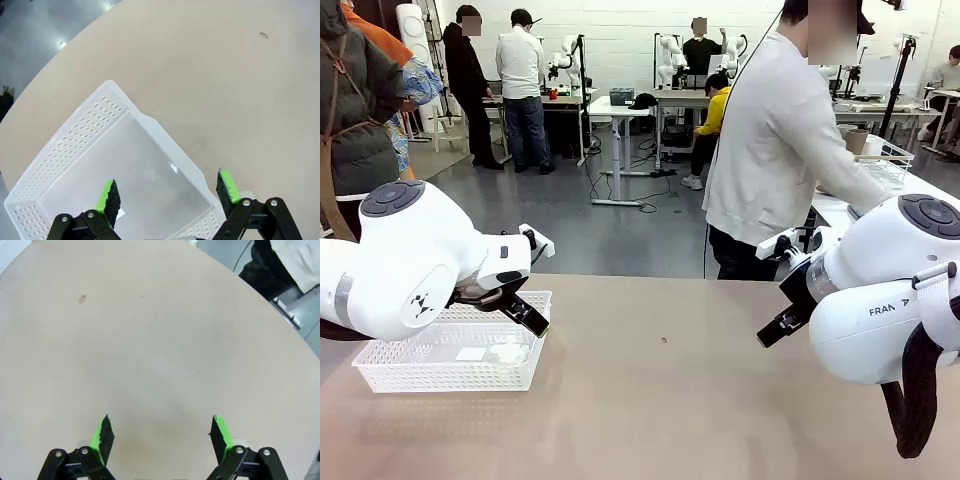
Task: Clean and organize the cups into the basket.
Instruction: Pick up the Organizing basket and move it to the center of the table, then pick up the Reusable plastic cup from the right side of the table and place it inside the Organizing basket.
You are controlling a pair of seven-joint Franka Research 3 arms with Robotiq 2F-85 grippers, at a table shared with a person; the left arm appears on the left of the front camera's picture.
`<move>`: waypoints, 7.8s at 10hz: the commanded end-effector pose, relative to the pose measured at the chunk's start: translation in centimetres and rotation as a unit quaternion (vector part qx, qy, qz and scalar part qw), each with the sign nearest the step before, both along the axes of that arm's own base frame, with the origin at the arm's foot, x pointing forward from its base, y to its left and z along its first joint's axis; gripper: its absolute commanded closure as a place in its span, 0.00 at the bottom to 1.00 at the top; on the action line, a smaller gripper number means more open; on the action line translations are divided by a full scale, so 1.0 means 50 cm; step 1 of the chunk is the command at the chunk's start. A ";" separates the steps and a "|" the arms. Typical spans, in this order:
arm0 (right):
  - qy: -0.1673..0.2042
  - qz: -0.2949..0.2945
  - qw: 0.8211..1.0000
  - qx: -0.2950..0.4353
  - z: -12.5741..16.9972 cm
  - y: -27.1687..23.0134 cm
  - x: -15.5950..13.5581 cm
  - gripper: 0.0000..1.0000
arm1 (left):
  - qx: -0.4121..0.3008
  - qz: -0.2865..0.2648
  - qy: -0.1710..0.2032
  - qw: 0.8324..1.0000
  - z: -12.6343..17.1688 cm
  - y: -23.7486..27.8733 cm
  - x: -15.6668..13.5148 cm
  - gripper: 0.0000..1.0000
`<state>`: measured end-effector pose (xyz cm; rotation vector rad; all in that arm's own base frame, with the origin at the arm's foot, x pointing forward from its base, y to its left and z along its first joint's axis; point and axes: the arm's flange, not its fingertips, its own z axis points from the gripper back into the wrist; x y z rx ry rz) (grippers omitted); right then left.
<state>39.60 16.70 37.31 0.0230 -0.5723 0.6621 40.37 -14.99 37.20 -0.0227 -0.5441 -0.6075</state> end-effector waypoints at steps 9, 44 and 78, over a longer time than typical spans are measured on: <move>0.000 0.000 1.000 0.000 0.000 0.000 0.000 0.00 | 0.000 0.000 0.000 1.000 0.000 0.000 0.000 0.00; 0.318 -0.092 0.753 0.568 0.070 -0.644 -0.165 0.00 | -0.564 0.212 0.188 0.776 0.279 0.607 -0.144 0.00; 0.279 -0.114 0.758 0.579 0.073 -0.698 -0.187 0.00 | -0.608 0.309 0.144 0.718 0.233 0.791 -0.242 0.00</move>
